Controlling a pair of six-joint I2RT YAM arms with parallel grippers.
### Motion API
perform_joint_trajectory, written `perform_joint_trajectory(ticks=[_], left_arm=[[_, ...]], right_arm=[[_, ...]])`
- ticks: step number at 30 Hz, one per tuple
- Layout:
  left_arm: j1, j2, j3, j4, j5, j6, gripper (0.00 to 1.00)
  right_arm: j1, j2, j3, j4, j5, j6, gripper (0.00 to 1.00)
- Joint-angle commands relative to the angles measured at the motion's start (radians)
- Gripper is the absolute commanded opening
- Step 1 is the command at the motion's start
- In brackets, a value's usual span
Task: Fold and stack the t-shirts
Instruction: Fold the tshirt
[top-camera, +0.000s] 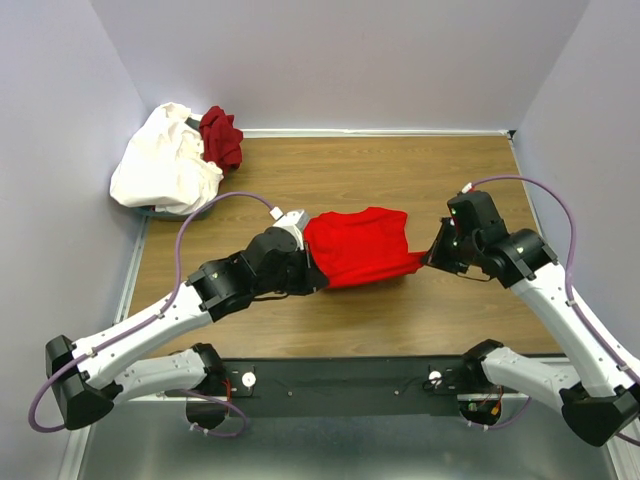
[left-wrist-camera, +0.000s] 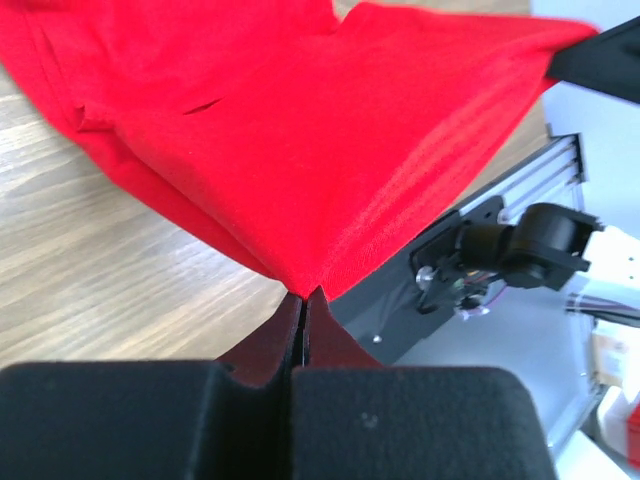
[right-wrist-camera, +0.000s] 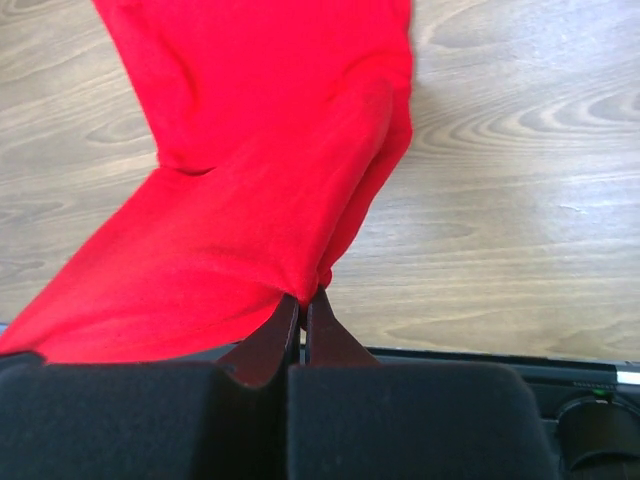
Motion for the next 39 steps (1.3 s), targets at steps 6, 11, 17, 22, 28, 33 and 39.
perform_joint_trajectory(ticks=[6,11,17,22,28,33,39], left_arm=[[-0.001,0.029,-0.001,-0.005,-0.108,-0.054,0.0],[0.035,0.085,-0.012,0.074,-0.113,-0.041,0.0],[0.143,0.15,-0.001,0.169,-0.07,0.015,0.0],[0.206,0.204,-0.005,0.217,-0.039,0.061,0.0],[0.276,0.274,0.006,0.266,-0.007,0.101,0.0],[0.31,0.362,0.018,0.311,0.039,0.13,0.0],[0.345,0.449,0.044,0.337,0.037,0.159,0.0]], right_arm=[[-0.003,0.082,0.022,0.043,0.163,0.009,0.01],[-0.003,0.167,0.048,0.121,0.218,0.0,0.01],[-0.005,0.277,0.097,0.186,0.257,-0.029,0.01],[-0.019,0.381,0.143,0.208,0.298,-0.06,0.0],[-0.046,0.505,0.203,0.264,0.286,-0.12,0.0],[-0.074,0.611,0.247,0.289,0.271,-0.15,0.01],[-0.104,0.691,0.295,0.315,0.243,-0.176,0.01]])
